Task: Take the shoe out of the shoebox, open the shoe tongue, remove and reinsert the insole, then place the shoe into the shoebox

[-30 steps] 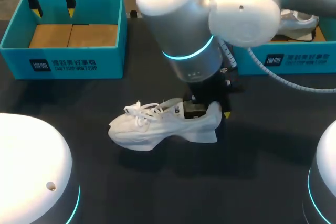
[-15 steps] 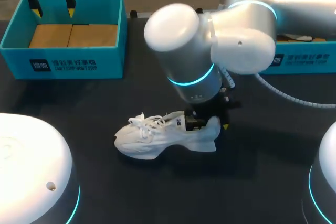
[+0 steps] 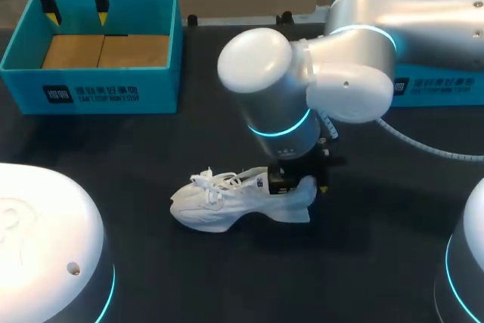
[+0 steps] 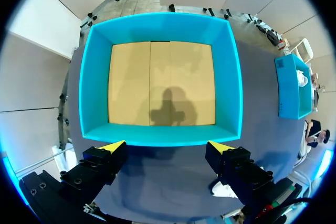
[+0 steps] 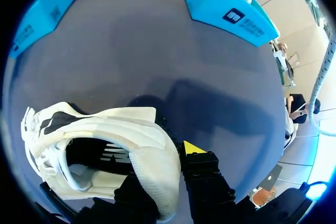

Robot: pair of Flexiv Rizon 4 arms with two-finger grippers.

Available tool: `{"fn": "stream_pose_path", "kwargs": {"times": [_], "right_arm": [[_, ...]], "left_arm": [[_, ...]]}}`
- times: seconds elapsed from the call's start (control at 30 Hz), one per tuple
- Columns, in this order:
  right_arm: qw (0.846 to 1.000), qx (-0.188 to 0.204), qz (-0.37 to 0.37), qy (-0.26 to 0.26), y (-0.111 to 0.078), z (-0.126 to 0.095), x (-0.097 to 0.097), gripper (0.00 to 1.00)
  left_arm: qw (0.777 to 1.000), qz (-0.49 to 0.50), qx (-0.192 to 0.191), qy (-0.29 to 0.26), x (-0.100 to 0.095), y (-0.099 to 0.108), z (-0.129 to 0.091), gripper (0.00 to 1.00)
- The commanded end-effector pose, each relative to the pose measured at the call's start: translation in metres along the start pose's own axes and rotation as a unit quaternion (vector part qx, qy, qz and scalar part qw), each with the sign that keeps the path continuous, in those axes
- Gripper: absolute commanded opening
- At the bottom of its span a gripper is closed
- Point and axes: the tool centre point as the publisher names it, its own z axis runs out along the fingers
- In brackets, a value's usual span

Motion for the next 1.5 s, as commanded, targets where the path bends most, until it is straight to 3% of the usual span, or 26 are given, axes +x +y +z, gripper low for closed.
{"fn": "stream_pose_path", "kwargs": {"times": [0.03,0.37,0.4,0.43,0.47,0.83,1.1,1.33,1.5], "right_arm": [[0.999,0.002,0.047,0.007,-0.009,0.013,0.001,0.0],[0.997,0.004,0.071,0.018,-0.011,0.024,0.001,0.0],[0.997,0.005,0.072,0.02,-0.011,0.025,0.0,0.27],[0.997,0.007,0.072,0.022,-0.011,0.025,0.0,0.85],[0.997,0.007,0.073,0.023,-0.011,0.025,0.0,1.0],[0.998,-0.016,0.041,0.044,-0.013,-0.012,-0.007,1.0],[0.99,-0.062,-0.107,0.07,-0.009,-0.05,-0.006,1.0],[0.949,-0.107,-0.271,0.118,-0.004,-0.068,0.0,1.0],[0.885,-0.141,-0.409,0.173,-0.002,-0.083,0.005,1.0]], "left_arm": [[1.0,0.0,0.0,0.0,0.0,0.0,0.0,1.0],[1.0,0.0,0.0,0.0,0.0,0.0,0.0,1.0],[1.0,0.0,0.0,0.0,0.0,0.0,0.0,1.0],[1.0,0.0,0.0,0.0,0.0,0.0,0.0,1.0],[1.0,0.0,0.0,0.0,0.0,0.0,0.0,1.0],[1.0,0.0,0.0,0.0,0.0,0.0,0.0,1.0],[1.0,0.0,0.0,0.0,0.0,0.0,0.0,1.0],[1.0,0.0,0.0,0.0,0.0,0.0,0.0,1.0],[1.0,0.0,0.0,0.0,0.0,0.0,0.0,1.0]]}}
